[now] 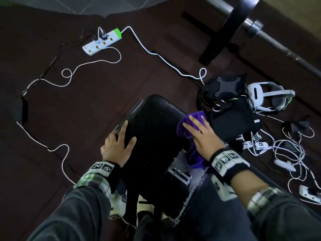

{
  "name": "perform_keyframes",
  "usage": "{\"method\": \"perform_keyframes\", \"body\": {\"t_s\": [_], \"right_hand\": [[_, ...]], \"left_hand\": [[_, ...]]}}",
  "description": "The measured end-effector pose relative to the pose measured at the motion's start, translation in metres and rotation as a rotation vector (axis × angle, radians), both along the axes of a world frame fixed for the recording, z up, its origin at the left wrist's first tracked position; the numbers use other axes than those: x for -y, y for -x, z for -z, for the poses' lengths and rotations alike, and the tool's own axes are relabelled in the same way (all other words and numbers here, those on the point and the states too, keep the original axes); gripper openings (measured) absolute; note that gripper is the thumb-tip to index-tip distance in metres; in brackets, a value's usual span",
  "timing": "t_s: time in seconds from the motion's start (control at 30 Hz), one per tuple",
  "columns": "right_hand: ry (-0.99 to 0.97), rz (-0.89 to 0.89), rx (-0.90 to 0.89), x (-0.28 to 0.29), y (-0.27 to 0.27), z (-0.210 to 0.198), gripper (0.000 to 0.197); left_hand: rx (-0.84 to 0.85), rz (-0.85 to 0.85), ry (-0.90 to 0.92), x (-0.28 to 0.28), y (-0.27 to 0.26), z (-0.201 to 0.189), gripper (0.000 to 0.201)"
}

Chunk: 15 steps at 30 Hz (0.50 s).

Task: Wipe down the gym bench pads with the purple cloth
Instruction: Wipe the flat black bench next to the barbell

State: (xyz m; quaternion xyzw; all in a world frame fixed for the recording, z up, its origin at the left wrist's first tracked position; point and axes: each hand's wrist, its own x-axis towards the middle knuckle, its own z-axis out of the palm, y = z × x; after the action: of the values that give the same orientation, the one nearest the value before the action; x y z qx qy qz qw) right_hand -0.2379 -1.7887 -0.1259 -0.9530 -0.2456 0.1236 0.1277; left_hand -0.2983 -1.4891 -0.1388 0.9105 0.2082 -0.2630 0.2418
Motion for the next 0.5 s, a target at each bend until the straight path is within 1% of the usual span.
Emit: {"method": "perform_keyframes", "body": {"t_s": [0.03,0.07,0.13,0.2,0.23,0.3,0.37,0.4,0.5], "right_hand": [[0.013,0.017,-0.019,-0.013,-0.008,0.0,0.063],[0.042,-0.002,-0.03,-0.027,-0.014,-0.002,0.062],[0.11,-0.089,-0.002,-0.054,-0.017,-0.002,0.056],[0.134,-0.179,0.021,-0.071,-0.004,-0.001,0.058],[0.114,-0.22,0.028,-0.073,0.007,0.0,0.057],[0.062,-0.299,0.038,-0.061,0.032,0.004,0.057],[0.054,-0.333,0.046,-0.034,0.051,0.004,0.059],[0.047,-0.314,0.05,-0.02,0.055,0.003,0.06],[-0.025,-0.161,0.052,0.006,0.048,-0.001,0.061]], "left_hand": [[0.002,-0.004,0.0,0.0,0.0,0.0,0.064],[0.002,-0.005,-0.001,0.0,0.001,0.0,0.064],[-0.006,-0.002,0.0,0.0,0.001,0.0,0.064],[-0.009,-0.003,0.003,0.0,0.001,-0.001,0.064],[-0.007,-0.008,0.002,-0.001,0.001,0.0,0.064],[-0.002,-0.014,0.0,-0.001,0.001,0.001,0.065],[0.005,-0.012,-0.004,-0.001,0.002,0.002,0.065],[0.007,-0.013,-0.002,0.0,0.002,0.002,0.065],[0.008,-0.007,-0.003,0.0,0.001,0.002,0.065]]}}
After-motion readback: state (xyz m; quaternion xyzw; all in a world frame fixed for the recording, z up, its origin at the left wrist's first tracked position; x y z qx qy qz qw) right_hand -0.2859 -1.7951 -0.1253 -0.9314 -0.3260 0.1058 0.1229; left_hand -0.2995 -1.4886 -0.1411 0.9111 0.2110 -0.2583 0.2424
